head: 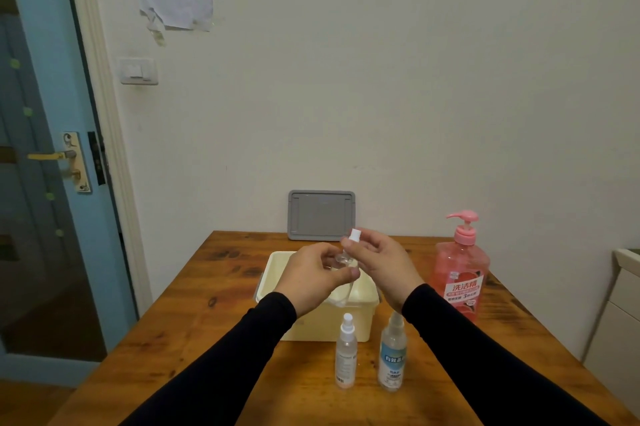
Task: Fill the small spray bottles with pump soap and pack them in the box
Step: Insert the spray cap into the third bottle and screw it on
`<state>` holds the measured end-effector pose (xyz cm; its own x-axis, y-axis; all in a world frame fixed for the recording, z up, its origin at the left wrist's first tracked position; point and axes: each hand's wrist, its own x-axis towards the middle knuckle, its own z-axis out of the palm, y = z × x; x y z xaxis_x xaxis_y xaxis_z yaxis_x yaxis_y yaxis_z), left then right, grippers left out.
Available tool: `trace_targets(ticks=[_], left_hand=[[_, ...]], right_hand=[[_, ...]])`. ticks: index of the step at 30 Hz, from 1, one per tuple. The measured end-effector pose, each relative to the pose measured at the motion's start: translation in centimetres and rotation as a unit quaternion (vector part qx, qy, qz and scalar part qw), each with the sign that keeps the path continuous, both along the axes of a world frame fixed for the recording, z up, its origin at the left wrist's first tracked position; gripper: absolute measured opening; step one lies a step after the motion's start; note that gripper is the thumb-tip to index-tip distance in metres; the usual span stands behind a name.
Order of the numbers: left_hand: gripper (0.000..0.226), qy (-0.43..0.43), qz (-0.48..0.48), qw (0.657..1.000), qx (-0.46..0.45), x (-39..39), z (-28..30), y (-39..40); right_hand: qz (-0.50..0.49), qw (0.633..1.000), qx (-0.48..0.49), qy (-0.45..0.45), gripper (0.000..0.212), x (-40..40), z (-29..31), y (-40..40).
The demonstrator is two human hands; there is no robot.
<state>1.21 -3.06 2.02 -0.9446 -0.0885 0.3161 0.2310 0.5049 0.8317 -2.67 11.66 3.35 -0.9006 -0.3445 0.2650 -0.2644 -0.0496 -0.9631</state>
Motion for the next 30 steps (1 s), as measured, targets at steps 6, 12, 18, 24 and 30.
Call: trace_targets(ticks=[6, 12, 18, 24, 30], left_hand=[[0.039, -0.011, 0.007, 1.000, 0.022, -0.1, 0.2, -0.3], [0.031, -0.008, 0.034, 0.999, 0.003, 0.4, 0.7, -0.6], [0.033, -0.011, 0.025, 0.999, -0.025, 0.7, 0.7, -0.3], [0.032, -0.022, -0.014, 1.000, -0.004, 0.9, 0.9, -0.2], [0.027, -0.041, -0.058, 0.997, 0.044, 1.2, 1.3, -0.6]], right_hand=[[0.051, 0.996, -0.061, -0.041, 0.028, 0.1, -0.1, -0.1], [0.026, 1.000, -0.013, -0.012, 0.019, -0.1, -0.5, 0.3], [-0.036, 0.999, 0.034, 0.013, 0.032, -0.3, -0.7, 0.3], [0.044, 0.999, -0.021, -0.015, 0.021, -0.5, -0.5, 0.3], [0.096, 0.993, -0.059, -0.045, 0.016, -0.6, -0.2, 0.7]])
